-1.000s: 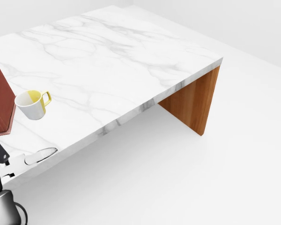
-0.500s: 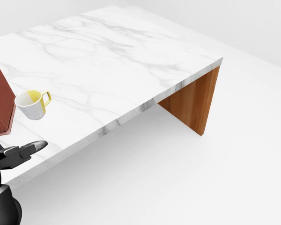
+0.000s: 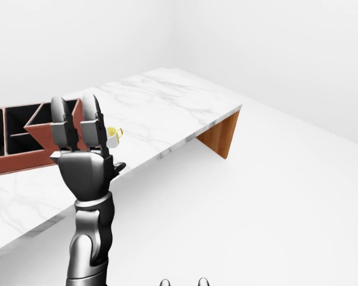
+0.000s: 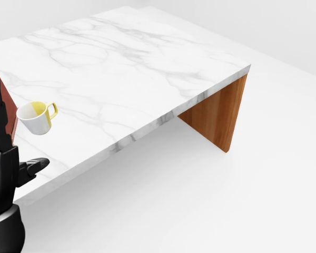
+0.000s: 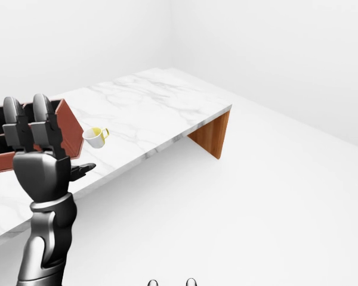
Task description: Pick up the book and place it in the right compartment of the caddy.
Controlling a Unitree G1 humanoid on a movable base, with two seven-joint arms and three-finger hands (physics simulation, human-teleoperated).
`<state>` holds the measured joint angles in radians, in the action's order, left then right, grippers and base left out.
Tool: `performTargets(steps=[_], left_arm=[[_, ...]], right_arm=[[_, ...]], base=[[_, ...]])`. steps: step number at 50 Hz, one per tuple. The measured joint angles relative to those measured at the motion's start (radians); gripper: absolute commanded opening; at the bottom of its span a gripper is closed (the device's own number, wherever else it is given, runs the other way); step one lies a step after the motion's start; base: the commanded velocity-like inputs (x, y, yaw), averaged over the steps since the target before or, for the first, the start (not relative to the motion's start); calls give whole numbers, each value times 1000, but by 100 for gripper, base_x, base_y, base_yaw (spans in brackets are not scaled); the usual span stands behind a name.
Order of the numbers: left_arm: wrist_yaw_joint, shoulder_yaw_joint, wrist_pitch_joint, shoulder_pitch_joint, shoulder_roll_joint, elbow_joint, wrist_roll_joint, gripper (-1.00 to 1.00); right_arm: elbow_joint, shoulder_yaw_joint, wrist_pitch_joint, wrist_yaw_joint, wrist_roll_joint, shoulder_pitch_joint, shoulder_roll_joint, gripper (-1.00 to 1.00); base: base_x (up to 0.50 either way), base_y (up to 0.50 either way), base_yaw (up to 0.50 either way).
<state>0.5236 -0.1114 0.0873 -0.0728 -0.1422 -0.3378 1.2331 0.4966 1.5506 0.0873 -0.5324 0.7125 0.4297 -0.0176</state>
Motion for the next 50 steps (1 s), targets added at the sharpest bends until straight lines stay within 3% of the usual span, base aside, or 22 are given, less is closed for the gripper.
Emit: performTargets(steps=[22, 50], left_arm=[[0, 12, 0, 2, -7, 3, 92, 100], [0, 13, 0, 11, -7, 0, 113, 100]], right_arm=[[-10, -8, 0, -17, -20, 0, -2, 100], [-14, -11, 0, -22, -29, -1, -4, 100]], base=[[0, 0, 0], [0, 0, 0]])
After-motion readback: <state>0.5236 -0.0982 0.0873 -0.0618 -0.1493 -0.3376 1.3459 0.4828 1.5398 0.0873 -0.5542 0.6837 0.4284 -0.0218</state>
